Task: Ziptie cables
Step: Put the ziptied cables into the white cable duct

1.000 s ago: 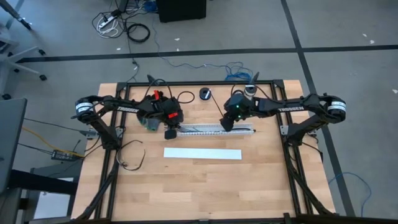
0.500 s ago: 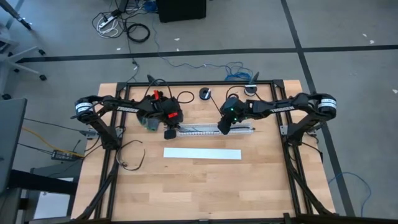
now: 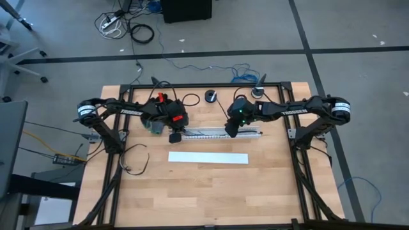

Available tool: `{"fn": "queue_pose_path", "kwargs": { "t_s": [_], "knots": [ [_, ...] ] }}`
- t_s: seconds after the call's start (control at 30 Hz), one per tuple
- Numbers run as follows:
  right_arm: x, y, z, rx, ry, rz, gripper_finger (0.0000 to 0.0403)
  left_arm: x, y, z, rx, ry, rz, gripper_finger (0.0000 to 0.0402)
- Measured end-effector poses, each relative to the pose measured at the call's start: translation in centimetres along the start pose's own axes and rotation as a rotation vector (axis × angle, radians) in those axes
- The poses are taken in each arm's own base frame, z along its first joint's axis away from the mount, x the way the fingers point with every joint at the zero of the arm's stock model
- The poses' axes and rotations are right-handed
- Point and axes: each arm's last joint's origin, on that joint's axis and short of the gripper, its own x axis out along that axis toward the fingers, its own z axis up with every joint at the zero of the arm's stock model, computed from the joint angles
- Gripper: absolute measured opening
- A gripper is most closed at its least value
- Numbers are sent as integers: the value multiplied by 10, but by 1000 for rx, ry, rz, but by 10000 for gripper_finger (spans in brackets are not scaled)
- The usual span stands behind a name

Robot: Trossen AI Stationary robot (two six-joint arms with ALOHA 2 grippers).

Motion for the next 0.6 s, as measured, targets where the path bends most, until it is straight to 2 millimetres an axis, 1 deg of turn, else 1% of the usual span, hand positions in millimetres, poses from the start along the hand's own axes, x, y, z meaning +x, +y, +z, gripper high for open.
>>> {"fn": "queue_pose_path", "kwargs": {
  "t_s": [0.1, 0.2, 0.27, 0.3, 0.43, 0.6],
  "knots": [
    [0, 0, 0, -19, 0, -3, 99, 0, 0, 0, 0, 0, 0, 0],
    [0, 0, -1, -51, 11, -7, 56, 0, 0, 0, 0, 0, 0, 0],
    [0, -1, -1, -64, 15, -8, 20, 0, 0, 0, 0, 0, 0, 0],
    [0, -1, -1, -73, 15, -6, 11, 0, 0, 0, 0, 0, 0, 0],
    [0, 0, -2, -77, 35, 34, 3, 0, 0, 0, 0, 1, 0, 0],
    [0, -1, -6, -57, 60, 0, 1, 0, 0, 0, 0, 1, -1, 0]
  ]
}}
